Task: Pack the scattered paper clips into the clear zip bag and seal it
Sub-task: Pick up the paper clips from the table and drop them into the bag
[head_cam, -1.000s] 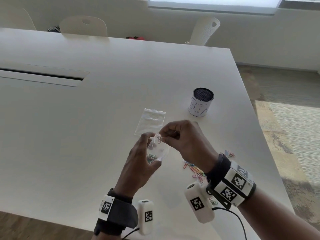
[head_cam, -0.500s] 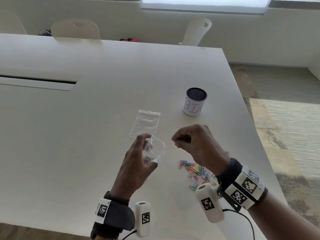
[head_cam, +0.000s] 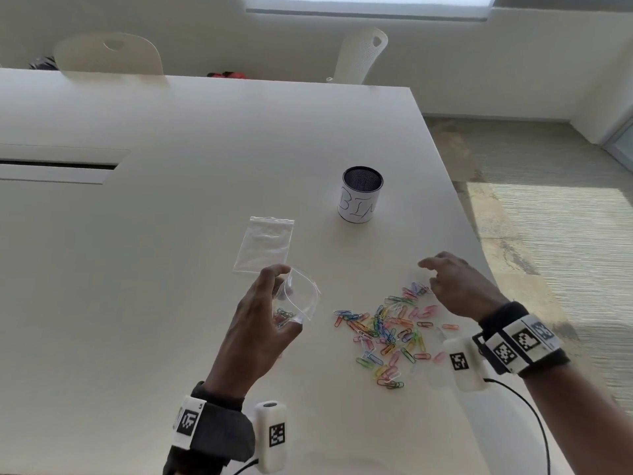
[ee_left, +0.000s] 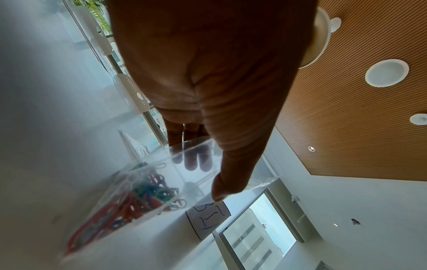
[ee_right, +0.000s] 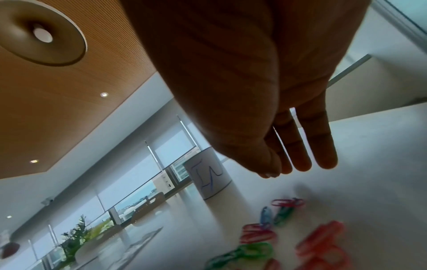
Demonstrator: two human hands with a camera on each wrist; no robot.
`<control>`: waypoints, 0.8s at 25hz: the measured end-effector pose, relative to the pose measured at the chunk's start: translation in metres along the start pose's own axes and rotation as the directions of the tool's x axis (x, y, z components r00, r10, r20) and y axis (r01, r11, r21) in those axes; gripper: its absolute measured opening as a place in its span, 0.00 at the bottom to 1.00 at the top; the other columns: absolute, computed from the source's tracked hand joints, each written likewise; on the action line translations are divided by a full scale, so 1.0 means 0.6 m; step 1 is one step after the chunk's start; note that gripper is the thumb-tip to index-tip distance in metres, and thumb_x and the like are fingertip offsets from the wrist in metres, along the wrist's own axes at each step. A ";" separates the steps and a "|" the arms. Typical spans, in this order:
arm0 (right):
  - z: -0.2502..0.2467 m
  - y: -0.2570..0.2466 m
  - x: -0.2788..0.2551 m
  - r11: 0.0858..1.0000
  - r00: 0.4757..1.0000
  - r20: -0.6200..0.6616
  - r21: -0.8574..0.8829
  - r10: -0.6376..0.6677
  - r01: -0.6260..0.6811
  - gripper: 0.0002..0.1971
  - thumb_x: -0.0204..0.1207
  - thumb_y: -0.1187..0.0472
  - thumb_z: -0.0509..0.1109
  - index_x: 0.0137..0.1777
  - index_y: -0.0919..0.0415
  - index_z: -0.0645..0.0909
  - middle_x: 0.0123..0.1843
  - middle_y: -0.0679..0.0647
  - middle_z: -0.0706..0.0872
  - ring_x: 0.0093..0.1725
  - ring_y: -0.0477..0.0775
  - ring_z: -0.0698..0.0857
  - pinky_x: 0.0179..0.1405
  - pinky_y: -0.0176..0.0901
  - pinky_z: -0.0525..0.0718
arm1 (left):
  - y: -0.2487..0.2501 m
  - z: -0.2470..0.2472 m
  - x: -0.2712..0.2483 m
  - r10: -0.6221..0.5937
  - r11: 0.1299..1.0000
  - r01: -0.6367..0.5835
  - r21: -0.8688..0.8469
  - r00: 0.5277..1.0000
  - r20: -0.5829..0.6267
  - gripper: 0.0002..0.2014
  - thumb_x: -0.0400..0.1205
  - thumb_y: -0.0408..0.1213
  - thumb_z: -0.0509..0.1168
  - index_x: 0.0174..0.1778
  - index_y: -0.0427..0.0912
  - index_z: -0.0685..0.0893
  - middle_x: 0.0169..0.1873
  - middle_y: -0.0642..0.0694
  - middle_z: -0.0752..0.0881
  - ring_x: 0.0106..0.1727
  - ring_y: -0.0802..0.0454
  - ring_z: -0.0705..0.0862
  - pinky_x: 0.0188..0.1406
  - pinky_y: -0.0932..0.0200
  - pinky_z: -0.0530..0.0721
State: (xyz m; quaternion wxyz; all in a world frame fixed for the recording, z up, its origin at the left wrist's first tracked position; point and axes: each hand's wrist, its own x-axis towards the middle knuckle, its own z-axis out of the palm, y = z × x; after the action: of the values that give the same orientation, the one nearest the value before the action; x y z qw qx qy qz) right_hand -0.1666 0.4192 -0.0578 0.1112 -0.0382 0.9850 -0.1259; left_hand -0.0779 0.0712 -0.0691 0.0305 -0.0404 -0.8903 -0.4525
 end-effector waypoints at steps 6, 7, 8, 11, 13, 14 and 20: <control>0.027 -0.028 -0.022 0.998 0.998 0.053 0.056 -0.044 0.041 0.17 0.92 0.58 0.60 0.75 0.62 0.77 0.70 0.58 0.78 0.65 0.58 0.85 0.68 0.49 0.85 | 0.005 0.009 0.002 0.026 1.000 -0.026 -0.003 0.999 0.018 0.37 0.75 0.29 0.78 0.74 0.60 0.71 0.57 0.56 0.84 0.64 0.58 0.85 0.48 0.80 0.80; 0.029 -0.041 -0.028 0.995 0.996 0.060 0.079 -0.067 0.063 0.16 0.92 0.53 0.61 0.72 0.61 0.78 0.68 0.56 0.79 0.61 0.54 0.85 0.65 0.47 0.86 | 0.005 0.010 0.003 0.028 1.000 -0.028 -0.005 0.999 0.023 0.36 0.75 0.28 0.78 0.74 0.60 0.71 0.57 0.56 0.83 0.64 0.58 0.85 0.48 0.79 0.81; 0.031 -0.056 -0.034 0.992 0.992 0.081 0.089 -0.092 0.085 0.18 0.90 0.48 0.63 0.71 0.59 0.79 0.66 0.54 0.79 0.58 0.52 0.85 0.62 0.45 0.86 | 0.006 0.012 0.004 0.029 1.000 -0.029 -0.007 0.999 0.029 0.36 0.75 0.28 0.78 0.74 0.60 0.71 0.57 0.55 0.83 0.65 0.58 0.84 0.48 0.78 0.82; 0.037 -0.095 -0.049 0.988 0.976 0.151 0.043 -0.156 0.151 0.28 0.79 0.38 0.75 0.72 0.53 0.78 0.65 0.50 0.78 0.60 0.50 0.83 0.64 0.45 0.86 | 0.007 0.012 0.007 0.026 1.000 -0.025 -0.011 0.999 0.038 0.37 0.75 0.28 0.78 0.75 0.60 0.71 0.58 0.55 0.84 0.66 0.58 0.84 0.49 0.79 0.81; 0.044 -0.109 -0.051 0.985 0.976 0.136 0.039 -0.173 0.169 0.26 0.77 0.42 0.79 0.70 0.51 0.80 0.64 0.49 0.79 0.60 0.50 0.83 0.63 0.43 0.86 | 0.008 0.012 0.007 0.020 1.000 -0.019 -0.015 0.999 0.040 0.37 0.75 0.29 0.78 0.75 0.61 0.71 0.58 0.55 0.84 0.66 0.59 0.83 0.49 0.80 0.80; 0.046 -0.115 -0.051 0.984 0.977 0.117 0.052 -0.176 0.171 0.21 0.78 0.46 0.79 0.68 0.51 0.82 0.63 0.49 0.80 0.59 0.51 0.84 0.61 0.41 0.85 | 0.008 0.011 0.006 0.018 1.000 -0.017 -0.019 0.999 0.041 0.37 0.75 0.28 0.78 0.74 0.61 0.71 0.58 0.55 0.84 0.65 0.60 0.83 0.48 0.81 0.80; 0.051 -0.130 -0.049 0.987 0.986 0.065 0.046 -0.156 0.153 0.07 0.80 0.57 0.78 0.55 0.53 0.87 0.57 0.50 0.83 0.50 0.50 0.83 0.49 0.35 0.77 | 0.008 0.008 0.003 0.008 0.999 -0.006 -0.044 0.999 0.047 0.37 0.75 0.27 0.77 0.74 0.60 0.72 0.58 0.55 0.84 0.65 0.57 0.85 0.48 0.78 0.82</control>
State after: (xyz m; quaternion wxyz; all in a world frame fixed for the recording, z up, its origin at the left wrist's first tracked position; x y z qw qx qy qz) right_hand -0.1273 0.3396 -0.0605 0.1356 -0.1166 0.9719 -0.1528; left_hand -0.0793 0.0778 -0.0677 0.0103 -0.0546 -0.8805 -0.4708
